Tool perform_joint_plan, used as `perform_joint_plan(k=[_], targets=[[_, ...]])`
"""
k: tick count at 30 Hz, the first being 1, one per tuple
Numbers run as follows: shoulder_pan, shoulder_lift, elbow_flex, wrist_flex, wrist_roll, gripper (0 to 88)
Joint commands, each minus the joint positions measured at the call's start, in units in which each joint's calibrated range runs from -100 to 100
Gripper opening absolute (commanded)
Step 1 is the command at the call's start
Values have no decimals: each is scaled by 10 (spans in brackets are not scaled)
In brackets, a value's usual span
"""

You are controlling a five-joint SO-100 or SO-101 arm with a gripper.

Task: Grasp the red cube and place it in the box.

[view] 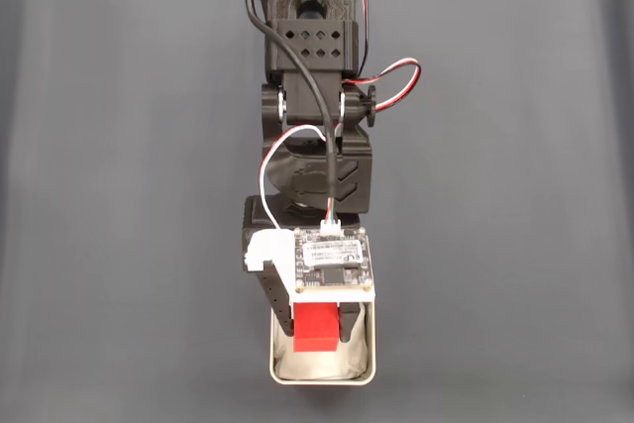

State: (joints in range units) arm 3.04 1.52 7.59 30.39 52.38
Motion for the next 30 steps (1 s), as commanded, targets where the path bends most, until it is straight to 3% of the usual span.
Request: perform_joint_plan(k=[1, 12, 14, 19, 30], targets=[[-9, -46, -2, -16, -9, 82], [-9, -57, 0, -18, -12, 90], [-8, -58, 1, -18, -16, 149], [-3, -67, 5, -15, -26, 452], [-3, -72, 13, -30, -24, 508]])
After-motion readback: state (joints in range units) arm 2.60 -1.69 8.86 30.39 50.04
